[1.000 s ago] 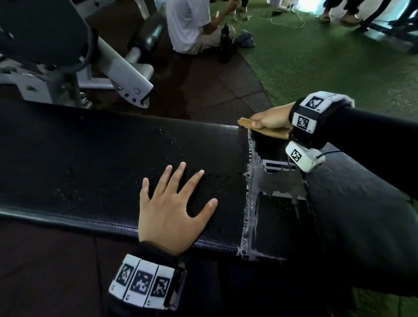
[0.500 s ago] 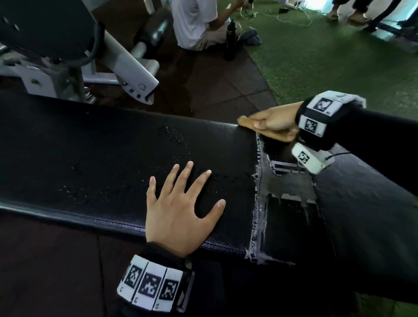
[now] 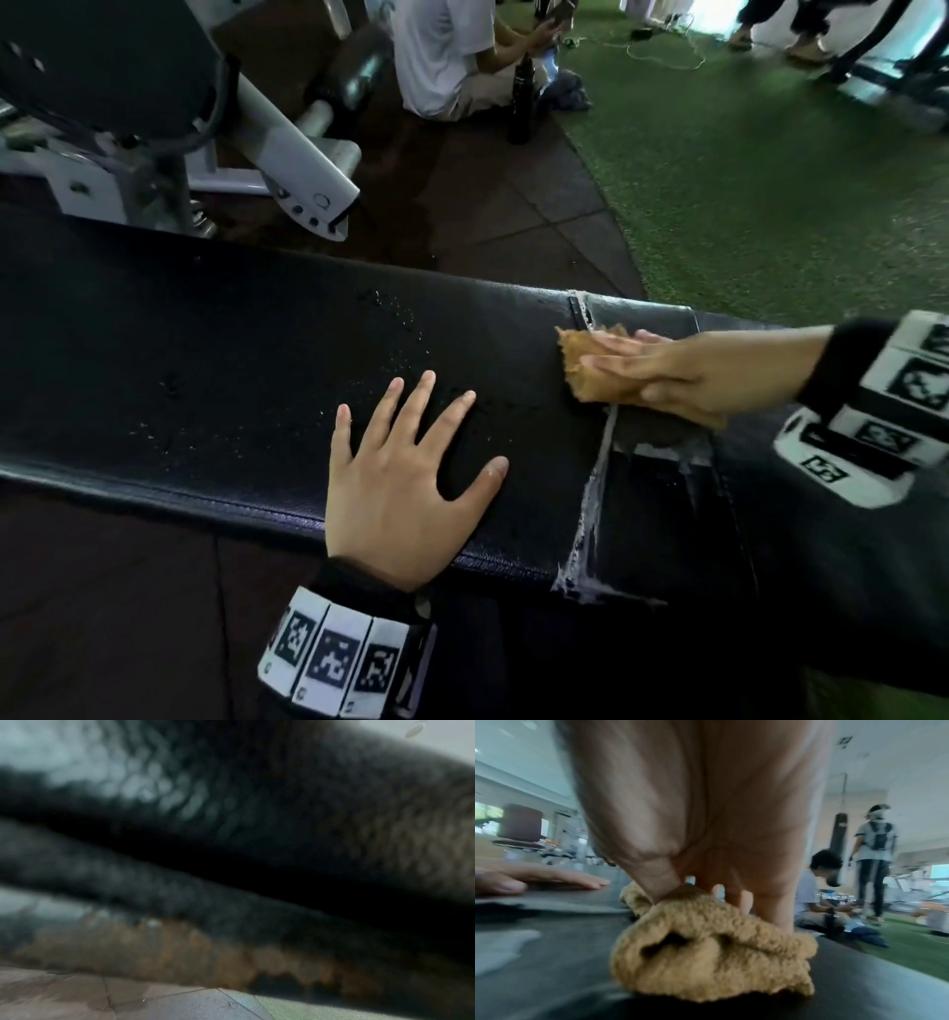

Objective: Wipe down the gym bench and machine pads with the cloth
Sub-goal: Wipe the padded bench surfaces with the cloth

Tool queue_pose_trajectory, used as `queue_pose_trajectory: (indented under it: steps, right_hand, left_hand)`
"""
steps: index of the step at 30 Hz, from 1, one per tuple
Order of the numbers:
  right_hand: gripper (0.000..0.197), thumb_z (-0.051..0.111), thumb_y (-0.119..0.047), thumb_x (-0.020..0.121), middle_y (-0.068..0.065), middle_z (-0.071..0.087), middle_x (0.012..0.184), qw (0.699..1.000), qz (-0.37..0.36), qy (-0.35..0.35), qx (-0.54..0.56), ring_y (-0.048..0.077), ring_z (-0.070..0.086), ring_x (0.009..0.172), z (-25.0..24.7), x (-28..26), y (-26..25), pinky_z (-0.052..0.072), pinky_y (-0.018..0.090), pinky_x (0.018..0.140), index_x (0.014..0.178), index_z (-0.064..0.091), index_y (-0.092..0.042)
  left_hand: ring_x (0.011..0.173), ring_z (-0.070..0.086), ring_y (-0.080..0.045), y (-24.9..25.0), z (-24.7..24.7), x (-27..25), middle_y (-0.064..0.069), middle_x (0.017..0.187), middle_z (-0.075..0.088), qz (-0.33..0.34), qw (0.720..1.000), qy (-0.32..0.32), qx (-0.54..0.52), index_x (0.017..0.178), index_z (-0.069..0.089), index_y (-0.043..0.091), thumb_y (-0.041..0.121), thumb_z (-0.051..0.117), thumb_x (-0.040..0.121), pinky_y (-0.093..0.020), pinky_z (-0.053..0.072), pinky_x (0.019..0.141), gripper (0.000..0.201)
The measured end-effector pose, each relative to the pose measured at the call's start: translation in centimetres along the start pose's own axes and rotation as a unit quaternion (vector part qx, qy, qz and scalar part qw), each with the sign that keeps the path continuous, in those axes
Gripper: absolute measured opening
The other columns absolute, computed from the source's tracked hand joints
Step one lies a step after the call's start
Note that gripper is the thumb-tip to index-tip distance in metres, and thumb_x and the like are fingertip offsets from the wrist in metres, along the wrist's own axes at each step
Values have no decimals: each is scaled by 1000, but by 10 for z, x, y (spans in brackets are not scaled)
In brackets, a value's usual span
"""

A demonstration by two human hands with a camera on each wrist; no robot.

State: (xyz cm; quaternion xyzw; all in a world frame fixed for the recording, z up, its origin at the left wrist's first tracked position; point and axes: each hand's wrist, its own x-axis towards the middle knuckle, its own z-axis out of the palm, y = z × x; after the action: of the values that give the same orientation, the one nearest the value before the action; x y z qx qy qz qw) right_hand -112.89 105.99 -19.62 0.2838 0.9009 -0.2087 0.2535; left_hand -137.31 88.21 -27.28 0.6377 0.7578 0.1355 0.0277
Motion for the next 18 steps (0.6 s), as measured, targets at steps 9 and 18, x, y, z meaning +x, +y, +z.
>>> queue_pose_trajectory:
  steps: [9, 18]
  right_hand:
    - [58, 36, -17, 101, 2, 21, 156, 983, 170, 61, 30, 15, 34, 132, -59, 50, 20, 23, 22, 105, 150, 6, -20]
    - [61, 33, -19, 101, -8, -14, 156, 998, -18, 37, -51, 19, -11, 144, -19, 52, -43, -1, 38, 118, 147, -4, -35]
  left_hand:
    - [145, 9, -7, 1, -1, -1, 15, 155, 22, -7, 1000, 2, -10, 140, 32, 50, 82, 17, 80, -46, 0, 118, 69]
    - [145, 15, -9, 2, -1, -2, 13, 154, 27, -3, 1000, 9, -4, 139, 35, 49, 80, 21, 82, -49, 8, 118, 66]
